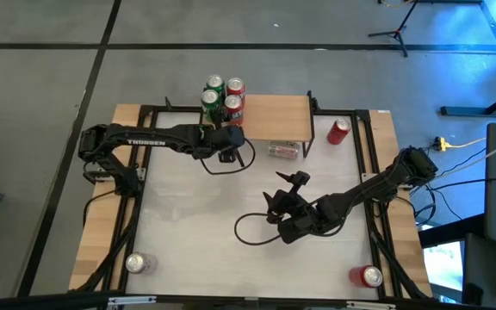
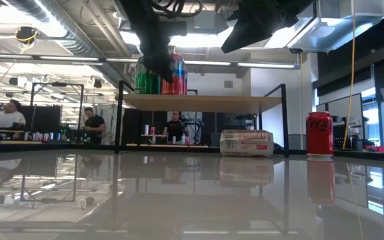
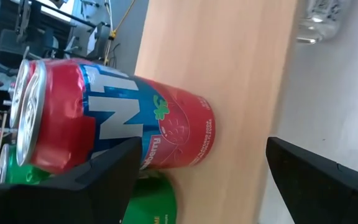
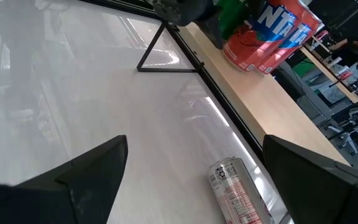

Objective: Place canned beverage on shelf
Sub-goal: Put the orange soda can on the shelf aligned with the other orange soda can, then put the right white soda can on the shelf

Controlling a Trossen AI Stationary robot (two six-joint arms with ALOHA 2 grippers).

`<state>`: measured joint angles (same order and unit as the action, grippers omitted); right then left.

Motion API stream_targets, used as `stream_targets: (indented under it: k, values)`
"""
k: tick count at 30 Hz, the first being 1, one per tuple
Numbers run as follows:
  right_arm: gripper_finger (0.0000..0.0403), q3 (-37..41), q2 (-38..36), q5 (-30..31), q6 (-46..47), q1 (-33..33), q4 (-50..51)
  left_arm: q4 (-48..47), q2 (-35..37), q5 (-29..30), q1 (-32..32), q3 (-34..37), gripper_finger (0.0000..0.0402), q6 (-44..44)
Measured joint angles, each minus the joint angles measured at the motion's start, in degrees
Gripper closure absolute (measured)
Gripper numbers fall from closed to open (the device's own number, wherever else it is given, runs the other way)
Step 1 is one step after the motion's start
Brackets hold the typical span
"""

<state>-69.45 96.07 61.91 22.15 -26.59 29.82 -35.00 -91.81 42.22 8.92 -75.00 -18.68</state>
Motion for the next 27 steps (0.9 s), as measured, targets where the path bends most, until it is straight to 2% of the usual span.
stream_targets:
  k: [9, 15, 21, 23, 27]
  values:
    - [0.0033, 0.0, 0.0, 0.0, 0.0, 0.0, 0.0, 0.0, 0.0, -0.4, 0.8, 0.0, 0.0067, -0.8]
    - [0.0033, 0.0, 0.0, -1.6, 0.0, 0.0, 0.0, -2.0, 2.2, 0.5, -4.8, 0.0, 0.0067, -0.1]
    - [0.0033, 0.0, 0.0, -5.2, 0.3, 0.0, 1.4, -8.5, 9.4, -1.2, -12.8, 1.4, 0.0067, 12.0]
    - [0.0033, 0.0, 0.0, -5.4, 1.5, 0.0, 3.1, -8.8, 12.9, -1.7, -15.8, 4.6, 0.0067, 15.8]
    - [0.0033, 0.6, 0.0, -7.8, 6.7, 0.0, 7.2, -8.0, 20.2, -1.2, -22.3, 15.2, 0.0067, 25.2]
